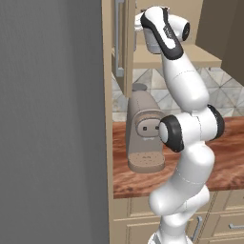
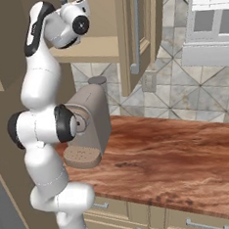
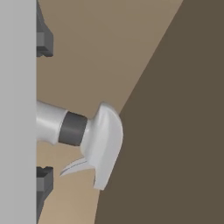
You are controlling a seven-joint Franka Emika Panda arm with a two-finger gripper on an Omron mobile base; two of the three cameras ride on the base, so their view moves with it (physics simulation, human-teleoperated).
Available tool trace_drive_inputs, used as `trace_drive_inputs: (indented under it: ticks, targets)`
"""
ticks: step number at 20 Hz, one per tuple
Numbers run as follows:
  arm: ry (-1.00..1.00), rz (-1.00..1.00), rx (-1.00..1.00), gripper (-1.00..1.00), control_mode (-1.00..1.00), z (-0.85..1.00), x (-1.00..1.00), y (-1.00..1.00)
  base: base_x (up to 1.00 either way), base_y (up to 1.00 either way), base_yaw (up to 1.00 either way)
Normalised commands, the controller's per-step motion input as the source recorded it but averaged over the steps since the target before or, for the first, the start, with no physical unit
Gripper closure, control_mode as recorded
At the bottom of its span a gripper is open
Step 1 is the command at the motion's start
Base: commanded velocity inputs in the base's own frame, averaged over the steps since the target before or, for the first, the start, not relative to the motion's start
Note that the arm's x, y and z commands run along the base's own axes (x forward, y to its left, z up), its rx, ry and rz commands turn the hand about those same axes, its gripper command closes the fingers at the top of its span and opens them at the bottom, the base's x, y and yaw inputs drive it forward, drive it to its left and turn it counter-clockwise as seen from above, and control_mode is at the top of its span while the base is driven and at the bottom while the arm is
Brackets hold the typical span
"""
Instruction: Move the cutting board and knife to the sink. Then move spray from the cabinet to the counter.
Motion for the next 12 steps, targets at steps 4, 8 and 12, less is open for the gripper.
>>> trace_drive_inputs:
  ticks: [4, 8, 12]
  targets:
    - [0.00, 0.01, 0.00, -1.00, -1.00, 0.00, 0.12, 0.00, 0.00, 0.00, 0.00]
    - [0.03, 0.00, 0.00, -1.00, -1.00, -0.03, 0.23, 0.00, 0.00, 0.00, 0.00]
    - [0.03, 0.00, 0.01, -1.00, -1.00, -0.04, 0.14, 0.00, 0.00, 0.00, 0.00]
